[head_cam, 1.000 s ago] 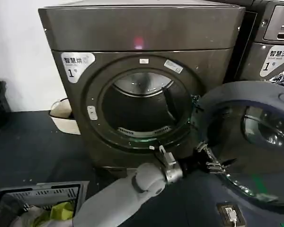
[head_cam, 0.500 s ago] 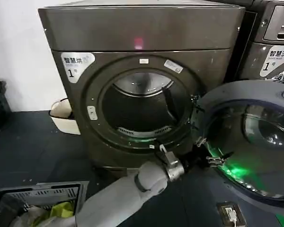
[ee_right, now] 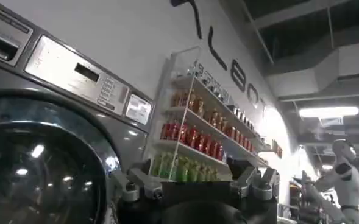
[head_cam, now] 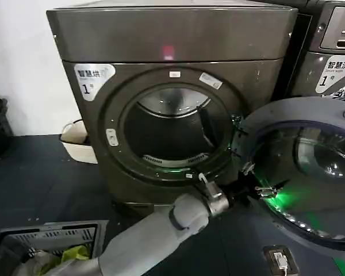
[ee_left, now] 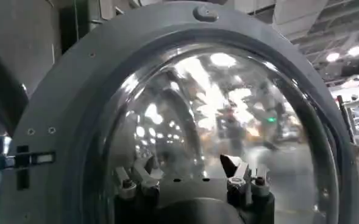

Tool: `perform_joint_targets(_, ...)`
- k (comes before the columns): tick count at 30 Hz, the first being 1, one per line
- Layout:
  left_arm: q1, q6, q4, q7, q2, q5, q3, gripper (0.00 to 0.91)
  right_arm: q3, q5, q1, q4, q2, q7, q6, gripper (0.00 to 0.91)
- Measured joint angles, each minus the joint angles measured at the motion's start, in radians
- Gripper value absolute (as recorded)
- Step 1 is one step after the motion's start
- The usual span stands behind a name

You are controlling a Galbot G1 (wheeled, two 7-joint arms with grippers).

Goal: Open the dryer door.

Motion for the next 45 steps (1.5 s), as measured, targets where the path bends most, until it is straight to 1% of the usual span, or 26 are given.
perform_joint_targets(8,-0.008,-0.013,0.047,-0.020,-0.043,0.034,0.004,0.907,0.008,0.002,-0.006,-0.002,-0.002,-0.001,0.002,0.907)
perform_joint_targets(13,-0.009,-0.037,0.079,-0.036,-0.059,0.073,0.004,0.907,0.003,0.003,-0.002,0.000,-0.002,-0.002,0.002,0.907)
perform_joint_targets(19,-0.016,-0.051,0.080,-0.041,-0.051,0.071,-0.002,0.907,0.001,0.003,-0.002,-0.001,0.001,-0.002,0.002,0.907)
perform_joint_targets(28,0.010,-0.144,0.001,0.001,0.059,0.034,-0.019,0.907,-0.014,0.001,0.014,-0.004,-0.002,-0.003,0.003,0.907)
perform_joint_targets(32,0.029,-0.146,-0.039,0.005,0.128,0.021,-0.028,0.907,-0.020,0.000,0.023,-0.003,-0.004,-0.003,0.003,0.907)
perform_joint_targets(36,0.051,-0.152,-0.106,0.011,0.215,-0.005,-0.041,0.907,-0.017,-0.002,0.031,0.001,-0.015,-0.002,0.003,0.907)
perform_joint_targets(38,0.064,-0.129,-0.147,0.008,0.265,-0.017,-0.050,0.907,-0.016,-0.005,0.032,0.005,-0.018,0.010,-0.008,0.907)
perform_joint_targets(40,0.080,-0.073,-0.197,0.009,0.322,-0.017,-0.068,0.907,-0.010,-0.020,0.030,0.013,-0.018,0.022,-0.017,0.907)
perform_joint_targets(42,0.100,-0.019,-0.250,0.016,0.385,-0.019,-0.093,0.907,0.000,-0.048,0.031,0.023,-0.021,0.027,-0.015,0.907)
perform_joint_targets(43,0.114,0.006,-0.280,0.034,0.423,-0.020,-0.111,0.907,0.005,-0.057,0.032,0.026,-0.023,0.027,-0.011,0.907)
perform_joint_targets(45,0.138,0.039,-0.332,0.055,0.497,-0.020,-0.148,0.907,0.017,-0.076,0.031,0.033,-0.025,0.029,-0.005,0.907)
